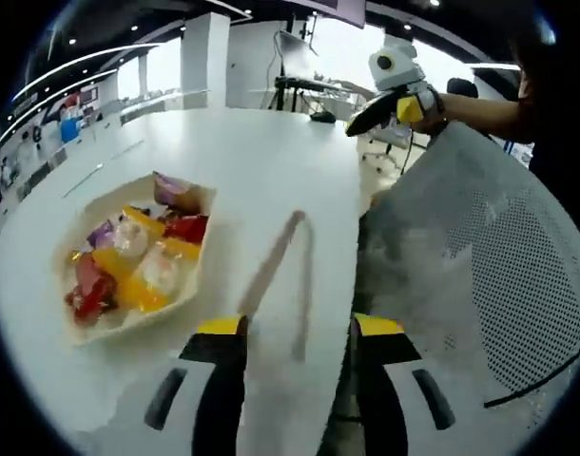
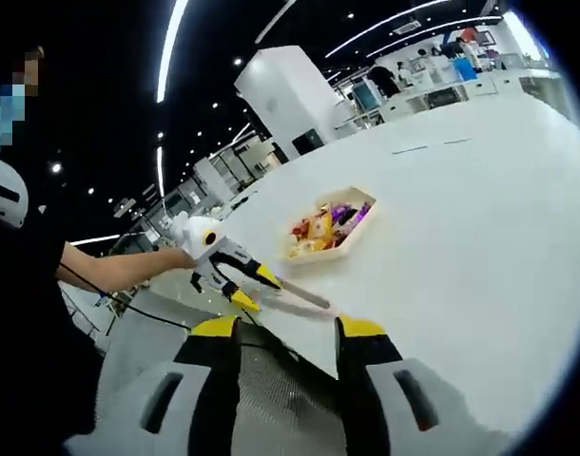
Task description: Place the target food into the container with the food tongs after gripping and lifting it, then release it inside without dropping or visibly crushing the food.
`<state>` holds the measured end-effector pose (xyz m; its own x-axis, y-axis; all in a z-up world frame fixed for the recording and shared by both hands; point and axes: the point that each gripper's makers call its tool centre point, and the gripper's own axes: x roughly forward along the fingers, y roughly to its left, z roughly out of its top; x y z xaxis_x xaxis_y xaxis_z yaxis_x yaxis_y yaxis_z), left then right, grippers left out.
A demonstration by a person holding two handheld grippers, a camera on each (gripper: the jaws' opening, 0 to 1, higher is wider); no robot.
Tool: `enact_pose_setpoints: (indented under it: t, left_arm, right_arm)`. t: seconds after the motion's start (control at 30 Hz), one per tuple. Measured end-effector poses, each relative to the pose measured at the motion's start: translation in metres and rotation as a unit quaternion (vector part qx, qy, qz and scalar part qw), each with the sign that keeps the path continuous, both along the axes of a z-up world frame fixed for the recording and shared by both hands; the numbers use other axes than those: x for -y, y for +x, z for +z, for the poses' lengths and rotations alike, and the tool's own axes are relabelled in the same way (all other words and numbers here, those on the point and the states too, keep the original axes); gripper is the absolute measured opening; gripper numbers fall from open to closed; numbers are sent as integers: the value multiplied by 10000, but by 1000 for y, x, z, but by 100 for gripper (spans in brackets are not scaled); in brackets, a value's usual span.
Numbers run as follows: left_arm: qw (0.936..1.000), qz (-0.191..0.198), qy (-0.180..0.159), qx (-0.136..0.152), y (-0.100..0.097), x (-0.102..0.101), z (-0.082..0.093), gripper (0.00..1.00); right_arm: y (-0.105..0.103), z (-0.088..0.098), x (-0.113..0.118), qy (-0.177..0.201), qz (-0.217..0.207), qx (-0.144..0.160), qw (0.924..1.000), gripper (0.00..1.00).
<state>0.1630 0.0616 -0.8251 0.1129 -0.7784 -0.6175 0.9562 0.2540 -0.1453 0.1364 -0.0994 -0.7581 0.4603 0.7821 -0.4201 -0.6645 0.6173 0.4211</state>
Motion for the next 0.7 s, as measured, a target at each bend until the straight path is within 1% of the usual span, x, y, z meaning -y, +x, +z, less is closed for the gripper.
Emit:
enact_pose_setpoints:
  t: [0.03,0.07,0.1,0.13,0.17,0.2,0.23,0.27,0.3,0.33,0.37,0.43,0.53,0.57,0.6,0.67,0.7]
  left_arm:
    - [9996,209,140,83,-3,-13,7,56]
    - [9991,329,245,117,-5,-22,12,65]
    - [9977,594,293,153,-8,-37,21,78]
    - [9964,774,287,199,-9,-45,26,88]
    - [9924,1142,292,352,-8,-64,34,100]
    - [9901,1286,392,408,-8,-78,38,95]
    - [9846,1664,324,418,-11,-95,44,100]
    - [9824,1779,380,415,-14,-106,46,99]
    - [9775,2011,372,513,-17,-121,51,100]
    - [9745,2145,373,542,-20,-129,54,100]
    - [9735,2184,346,577,-24,-135,57,100]
    - [9717,2235,287,707,-31,-140,65,100]
    - [9692,2287,227,883,-31,-146,67,100]
    - [9690,2291,226,894,-31,-147,66,100]
    - [9685,2295,260,929,-29,-146,64,100]
    - [9689,2258,307,967,-28,-145,61,100]
    - [9695,2246,306,936,-28,-146,59,100]
  right_arm:
    - [1,-3,2,-248,42,68,9997,64]
    - [4,-6,4,-430,47,169,9989,74]
    - [8,-9,8,-705,30,328,9970,84]
    - [9,-11,10,-859,75,441,9953,98]
    - [9,-16,13,-1092,197,537,9924,98]
    - [8,-19,15,-1272,336,613,9894,97]
    - [7,-24,15,-1417,434,659,9868,100]
    - [4,-28,15,-1520,537,588,9852,100]
    - [0,-35,18,-1665,687,467,9825,100]
    - [0,-37,19,-1747,738,453,9808,100]
    - [-1,-38,19,-1758,783,468,9802,100]
    - [-1,-36,18,-1732,841,518,9799,100]
    - [-2,-41,23,-2047,894,575,9730,100]
    - [-3,-43,23,-2110,921,644,9710,100]
    - [-5,-46,23,-2190,931,637,9692,100]
    - [-8,-50,23,-2238,904,630,9684,100]
    - [-10,-51,23,-2283,879,617,9677,100]
